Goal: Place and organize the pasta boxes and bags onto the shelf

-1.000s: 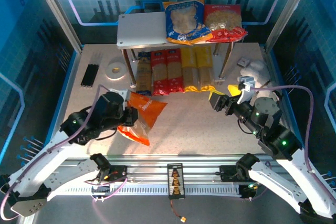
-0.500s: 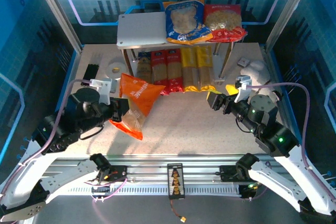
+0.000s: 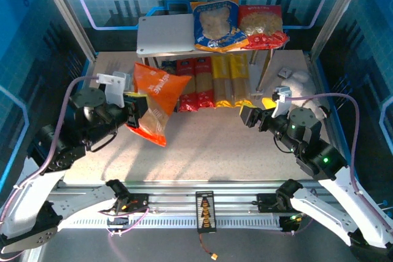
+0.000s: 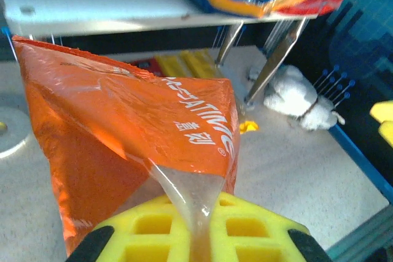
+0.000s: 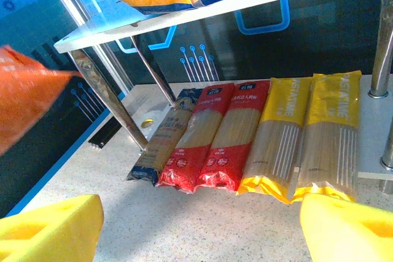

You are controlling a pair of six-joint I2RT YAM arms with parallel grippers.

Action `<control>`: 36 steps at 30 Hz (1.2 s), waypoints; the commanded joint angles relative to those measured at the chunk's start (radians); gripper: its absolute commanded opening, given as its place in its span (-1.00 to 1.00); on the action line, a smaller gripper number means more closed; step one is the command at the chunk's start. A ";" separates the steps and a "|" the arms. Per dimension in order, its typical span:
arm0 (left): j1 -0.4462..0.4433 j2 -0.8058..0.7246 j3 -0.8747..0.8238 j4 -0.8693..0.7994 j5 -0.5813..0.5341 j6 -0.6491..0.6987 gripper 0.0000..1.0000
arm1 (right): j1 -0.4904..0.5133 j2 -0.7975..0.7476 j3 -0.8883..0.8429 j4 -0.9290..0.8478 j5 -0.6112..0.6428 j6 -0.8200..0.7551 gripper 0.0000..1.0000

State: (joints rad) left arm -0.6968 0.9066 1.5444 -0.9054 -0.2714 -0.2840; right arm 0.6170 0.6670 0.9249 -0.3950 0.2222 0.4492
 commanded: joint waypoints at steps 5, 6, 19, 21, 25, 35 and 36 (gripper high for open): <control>-0.004 0.084 0.204 0.211 -0.100 0.154 -1.00 | 0.012 0.006 0.031 0.022 -0.019 0.015 0.69; -0.004 0.103 0.232 0.207 -0.107 0.167 -1.00 | 0.013 0.009 0.032 0.022 -0.021 0.015 0.69; 0.122 0.369 0.579 0.175 -0.116 0.247 -1.00 | 0.013 0.024 0.044 0.024 -0.024 0.003 0.69; 0.187 0.398 0.586 0.182 -0.078 0.210 -1.00 | 0.013 0.025 0.042 0.028 -0.023 0.004 0.69; 0.302 0.462 0.573 0.218 -0.024 0.128 -1.00 | 0.013 0.026 0.043 0.026 -0.023 -0.001 0.69; 0.402 0.588 0.589 0.325 0.057 0.000 -1.00 | 0.013 0.014 0.069 -0.010 0.016 -0.049 0.71; 0.404 0.600 0.600 0.326 0.062 -0.005 -1.00 | 0.013 0.016 0.068 -0.011 0.020 -0.055 0.72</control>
State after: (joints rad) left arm -0.2981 1.5234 2.0731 -0.7822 -0.2523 -0.2470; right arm 0.6170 0.6937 0.9607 -0.3969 0.2111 0.4240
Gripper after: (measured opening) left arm 0.102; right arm 0.859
